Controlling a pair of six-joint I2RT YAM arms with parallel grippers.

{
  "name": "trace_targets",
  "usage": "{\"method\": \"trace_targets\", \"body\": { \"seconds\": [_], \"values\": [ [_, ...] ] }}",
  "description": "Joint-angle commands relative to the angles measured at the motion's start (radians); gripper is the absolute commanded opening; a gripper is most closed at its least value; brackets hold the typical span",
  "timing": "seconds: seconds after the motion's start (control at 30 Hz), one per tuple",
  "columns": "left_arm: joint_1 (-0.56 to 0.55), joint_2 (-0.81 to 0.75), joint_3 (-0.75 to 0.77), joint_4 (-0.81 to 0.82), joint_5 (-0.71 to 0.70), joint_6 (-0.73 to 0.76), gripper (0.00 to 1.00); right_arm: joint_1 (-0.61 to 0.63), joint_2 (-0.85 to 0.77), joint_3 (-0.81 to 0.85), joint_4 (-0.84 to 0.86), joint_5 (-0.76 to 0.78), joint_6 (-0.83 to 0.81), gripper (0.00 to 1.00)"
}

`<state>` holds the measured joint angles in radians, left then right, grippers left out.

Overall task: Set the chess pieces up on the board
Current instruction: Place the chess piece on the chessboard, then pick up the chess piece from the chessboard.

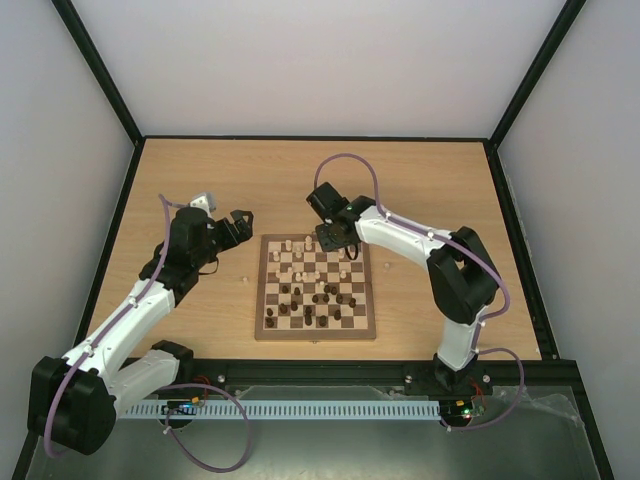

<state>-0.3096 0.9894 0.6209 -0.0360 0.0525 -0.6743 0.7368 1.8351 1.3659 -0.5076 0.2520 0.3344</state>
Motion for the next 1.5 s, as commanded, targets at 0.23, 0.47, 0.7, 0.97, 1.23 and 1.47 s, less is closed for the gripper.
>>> {"method": "trace_targets", "body": {
  "seconds": [0.23, 0.47, 0.7, 0.97, 1.23, 1.47],
  "values": [
    [0.001, 0.004, -0.013, 0.015, 0.012, -0.003, 1.0, -0.008, 0.047, 0.034, -0.062, -0.011, -0.015, 0.15],
    [0.001, 0.006, -0.013, 0.014, 0.012, -0.003, 0.99, -0.007, 0.047, 0.032, -0.062, -0.011, -0.016, 0.15],
    [0.001, 0.005, -0.013, 0.015, 0.012, -0.002, 1.0, -0.007, 0.054, 0.032, -0.066, -0.011, -0.015, 0.18],
    [0.001, 0.004, -0.014, 0.014, 0.013, -0.003, 1.0, -0.008, 0.028, 0.039, -0.065, -0.014, -0.011, 0.29],
    [0.0, -0.004, -0.013, 0.014, 0.015, -0.004, 1.0, -0.007, 0.011, 0.106, -0.073, -0.021, -0.005, 0.37],
    [0.001, -0.015, -0.012, 0.008, 0.014, -0.005, 0.99, -0.007, 0.083, 0.197, -0.098, -0.026, -0.016, 0.34]
  ]
}}
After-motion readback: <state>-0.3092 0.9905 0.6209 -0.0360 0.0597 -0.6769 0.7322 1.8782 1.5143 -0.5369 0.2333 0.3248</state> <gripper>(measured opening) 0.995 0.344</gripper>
